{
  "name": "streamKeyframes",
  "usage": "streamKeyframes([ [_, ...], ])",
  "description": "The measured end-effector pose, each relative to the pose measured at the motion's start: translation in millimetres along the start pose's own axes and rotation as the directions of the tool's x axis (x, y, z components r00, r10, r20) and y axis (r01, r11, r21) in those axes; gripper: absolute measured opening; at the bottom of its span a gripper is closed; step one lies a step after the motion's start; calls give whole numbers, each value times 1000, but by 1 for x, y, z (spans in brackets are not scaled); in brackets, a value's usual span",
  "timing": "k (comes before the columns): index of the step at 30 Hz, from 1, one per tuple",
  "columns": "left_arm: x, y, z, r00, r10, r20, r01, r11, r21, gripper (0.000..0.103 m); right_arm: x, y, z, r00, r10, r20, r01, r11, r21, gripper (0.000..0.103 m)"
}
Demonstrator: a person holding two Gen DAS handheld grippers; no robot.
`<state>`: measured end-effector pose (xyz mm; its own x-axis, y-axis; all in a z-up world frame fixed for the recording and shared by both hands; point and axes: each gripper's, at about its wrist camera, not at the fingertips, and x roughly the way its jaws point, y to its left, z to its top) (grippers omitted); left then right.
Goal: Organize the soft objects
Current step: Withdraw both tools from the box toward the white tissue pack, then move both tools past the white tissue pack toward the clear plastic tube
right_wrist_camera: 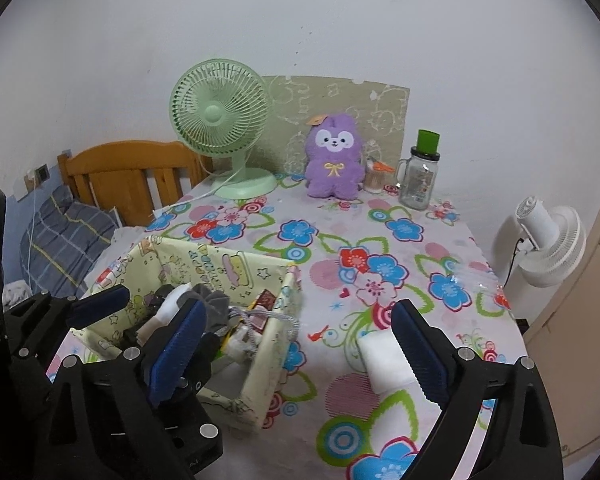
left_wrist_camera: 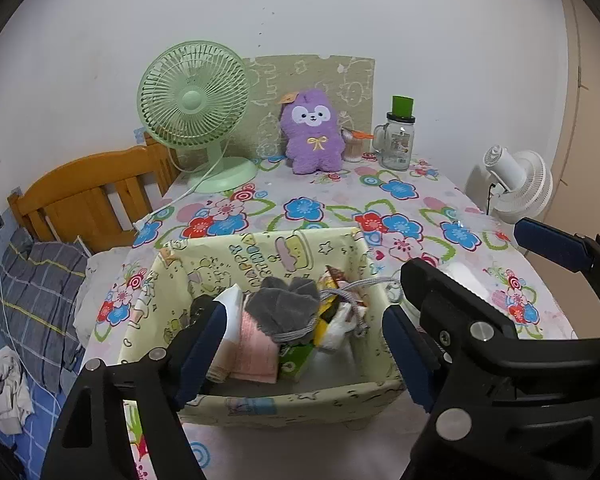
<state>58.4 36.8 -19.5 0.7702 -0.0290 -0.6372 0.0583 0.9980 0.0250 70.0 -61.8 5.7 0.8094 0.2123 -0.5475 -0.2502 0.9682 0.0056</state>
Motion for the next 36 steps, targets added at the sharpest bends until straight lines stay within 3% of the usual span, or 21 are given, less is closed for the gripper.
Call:
streamKeyframes([
  [36, -10, -72, 22, 998, -61, 30, 60, 997, 56, 85, -24, -77, 2, 998, -51, 34, 49, 997, 58, 99],
])
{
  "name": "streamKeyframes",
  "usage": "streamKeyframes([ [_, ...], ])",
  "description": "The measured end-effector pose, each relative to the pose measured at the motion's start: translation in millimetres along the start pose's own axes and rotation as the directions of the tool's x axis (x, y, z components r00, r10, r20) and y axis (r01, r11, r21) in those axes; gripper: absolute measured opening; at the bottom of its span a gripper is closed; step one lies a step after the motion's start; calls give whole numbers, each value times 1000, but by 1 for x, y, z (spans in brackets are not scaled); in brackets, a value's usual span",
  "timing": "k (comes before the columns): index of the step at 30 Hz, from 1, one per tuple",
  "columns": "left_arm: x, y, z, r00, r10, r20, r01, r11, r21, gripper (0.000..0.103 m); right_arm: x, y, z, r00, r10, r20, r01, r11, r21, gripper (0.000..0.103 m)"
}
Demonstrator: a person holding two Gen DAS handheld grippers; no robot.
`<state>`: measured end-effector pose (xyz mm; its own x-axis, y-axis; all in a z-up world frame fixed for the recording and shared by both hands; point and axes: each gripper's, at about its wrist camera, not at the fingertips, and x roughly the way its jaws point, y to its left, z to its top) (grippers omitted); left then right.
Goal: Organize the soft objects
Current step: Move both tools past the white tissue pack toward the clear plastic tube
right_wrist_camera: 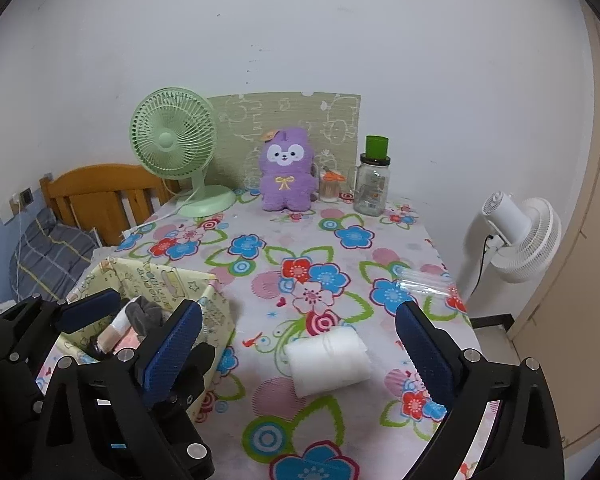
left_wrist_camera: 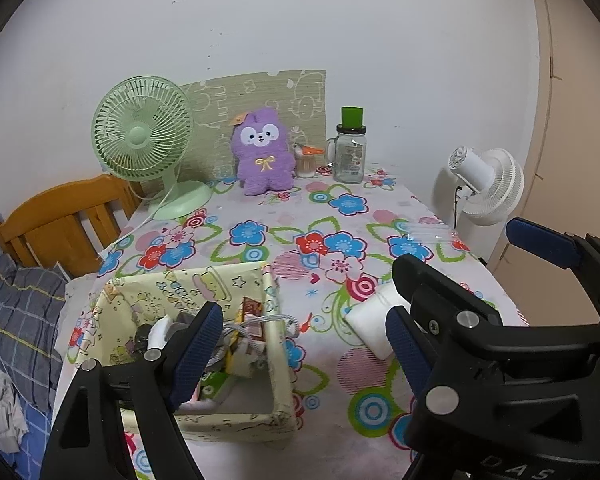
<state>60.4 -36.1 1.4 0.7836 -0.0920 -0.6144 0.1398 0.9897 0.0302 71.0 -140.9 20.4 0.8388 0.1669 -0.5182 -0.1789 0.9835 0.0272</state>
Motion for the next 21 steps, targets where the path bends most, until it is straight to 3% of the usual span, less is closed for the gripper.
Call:
streamKeyframes([
  [21, 22, -50, 10, 998, -51, -29, 52, 998, 39, 87, 8, -50, -3, 1000, -26, -2, 26, 1000, 14, 99],
])
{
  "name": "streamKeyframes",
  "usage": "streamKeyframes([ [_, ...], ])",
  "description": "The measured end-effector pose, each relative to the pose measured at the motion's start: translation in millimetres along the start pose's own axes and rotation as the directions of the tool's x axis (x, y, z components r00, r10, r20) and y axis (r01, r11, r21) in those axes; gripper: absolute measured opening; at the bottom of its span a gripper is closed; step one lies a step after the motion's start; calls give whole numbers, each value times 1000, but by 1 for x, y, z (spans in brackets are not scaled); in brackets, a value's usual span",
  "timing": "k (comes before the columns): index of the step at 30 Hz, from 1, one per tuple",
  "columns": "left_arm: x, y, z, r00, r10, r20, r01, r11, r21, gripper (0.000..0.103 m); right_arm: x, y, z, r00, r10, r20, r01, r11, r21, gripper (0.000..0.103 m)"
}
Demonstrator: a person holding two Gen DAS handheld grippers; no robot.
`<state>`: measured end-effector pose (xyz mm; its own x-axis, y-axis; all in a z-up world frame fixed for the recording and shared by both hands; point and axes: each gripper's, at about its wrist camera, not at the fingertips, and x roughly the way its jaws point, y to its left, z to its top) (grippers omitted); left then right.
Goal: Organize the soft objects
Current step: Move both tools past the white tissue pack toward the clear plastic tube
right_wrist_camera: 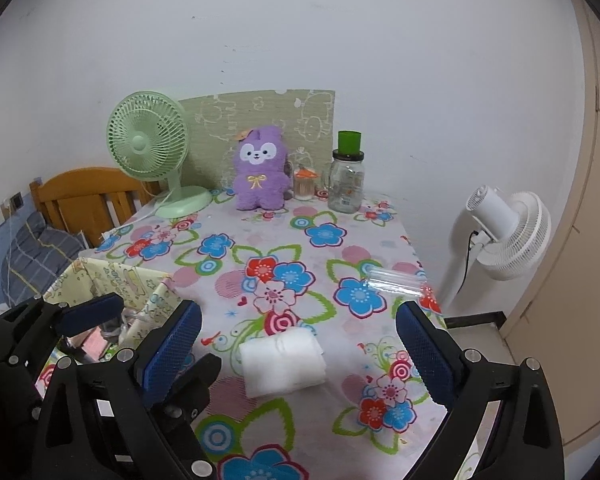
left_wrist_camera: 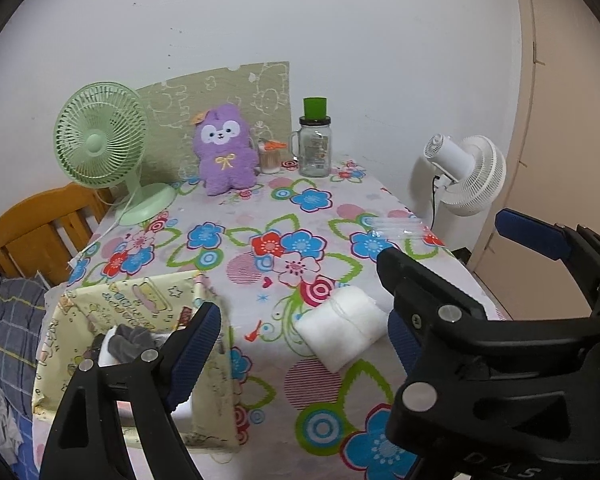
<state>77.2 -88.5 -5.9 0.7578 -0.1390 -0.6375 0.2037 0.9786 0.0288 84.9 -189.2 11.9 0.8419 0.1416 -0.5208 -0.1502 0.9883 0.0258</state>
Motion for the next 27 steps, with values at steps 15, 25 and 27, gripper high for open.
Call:
streamKeyframes([
  [15, 26, -26, 3, 999, -42, -24, 42, 999, 13, 90, 20, -30, -7, 1000, 2, -27, -2, 1000, 17, 99],
  [25, 45, -38, 6, 998, -51, -48, 52, 999, 16, 90, 36, -47, -9, 999, -11, -48, 12, 1000, 19, 99],
  [27, 50, -40, 6, 997, -52, -54, 53, 999, 13, 91, 39, -51, -10, 999, -12, -52, 13, 1000, 18, 99],
])
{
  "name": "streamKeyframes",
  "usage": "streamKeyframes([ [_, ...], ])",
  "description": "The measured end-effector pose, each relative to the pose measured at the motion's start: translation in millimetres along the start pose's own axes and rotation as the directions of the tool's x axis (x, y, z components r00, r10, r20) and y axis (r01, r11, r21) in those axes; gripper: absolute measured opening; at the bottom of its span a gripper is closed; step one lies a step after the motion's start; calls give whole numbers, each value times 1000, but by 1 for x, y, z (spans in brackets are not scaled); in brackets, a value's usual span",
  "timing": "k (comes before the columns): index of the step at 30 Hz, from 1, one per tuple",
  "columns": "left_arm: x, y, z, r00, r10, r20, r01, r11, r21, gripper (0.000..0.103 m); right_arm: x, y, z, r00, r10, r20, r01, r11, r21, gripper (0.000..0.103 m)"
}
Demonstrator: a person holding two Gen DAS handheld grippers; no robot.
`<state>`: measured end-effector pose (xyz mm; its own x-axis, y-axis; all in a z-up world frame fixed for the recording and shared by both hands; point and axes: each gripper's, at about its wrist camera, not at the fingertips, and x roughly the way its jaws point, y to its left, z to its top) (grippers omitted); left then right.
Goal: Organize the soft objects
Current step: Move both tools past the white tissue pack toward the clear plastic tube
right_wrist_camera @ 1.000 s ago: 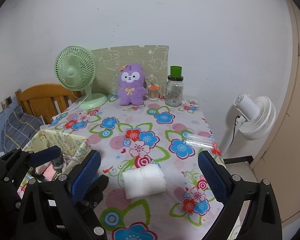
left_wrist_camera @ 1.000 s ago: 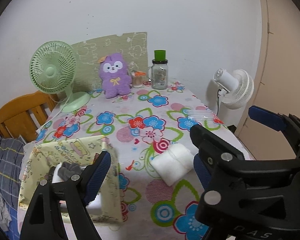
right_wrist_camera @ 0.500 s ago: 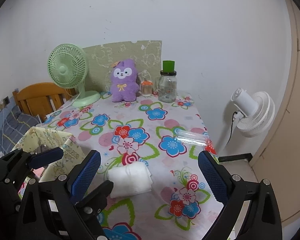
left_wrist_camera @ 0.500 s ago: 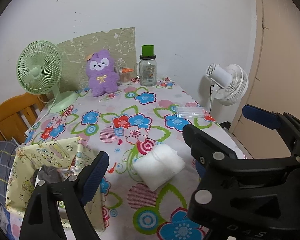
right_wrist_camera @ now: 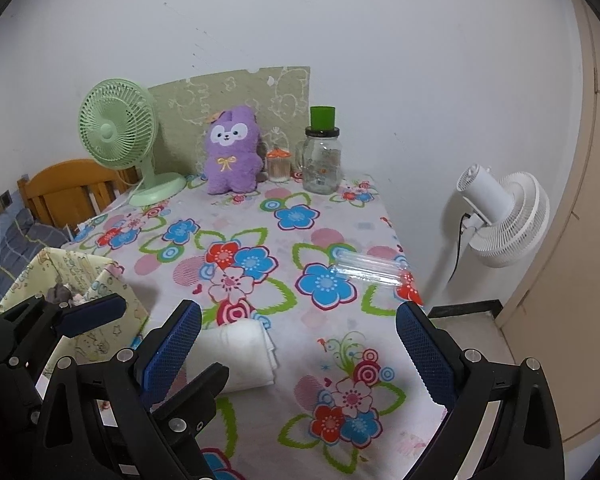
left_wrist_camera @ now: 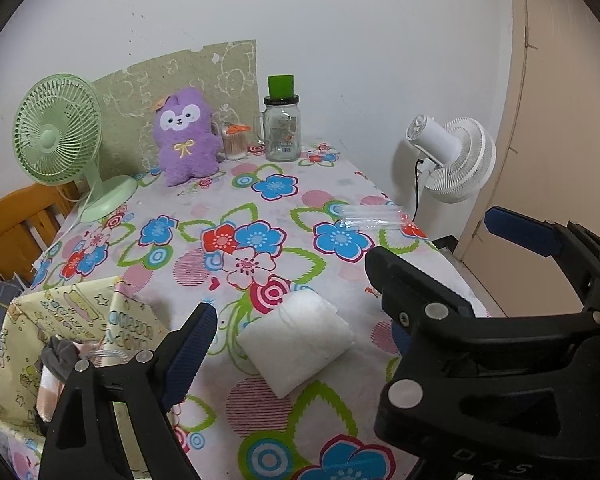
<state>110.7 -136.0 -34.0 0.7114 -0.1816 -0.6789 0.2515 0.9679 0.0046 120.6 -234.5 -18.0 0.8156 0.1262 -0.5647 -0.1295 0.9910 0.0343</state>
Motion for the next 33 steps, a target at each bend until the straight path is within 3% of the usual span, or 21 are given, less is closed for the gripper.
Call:
streamKeyframes([
  [33, 93, -16, 22, 994, 5, -105, -13, 997, -76, 91, 86, -45, 8, 999, -47, -27, 47, 999, 5, 99],
])
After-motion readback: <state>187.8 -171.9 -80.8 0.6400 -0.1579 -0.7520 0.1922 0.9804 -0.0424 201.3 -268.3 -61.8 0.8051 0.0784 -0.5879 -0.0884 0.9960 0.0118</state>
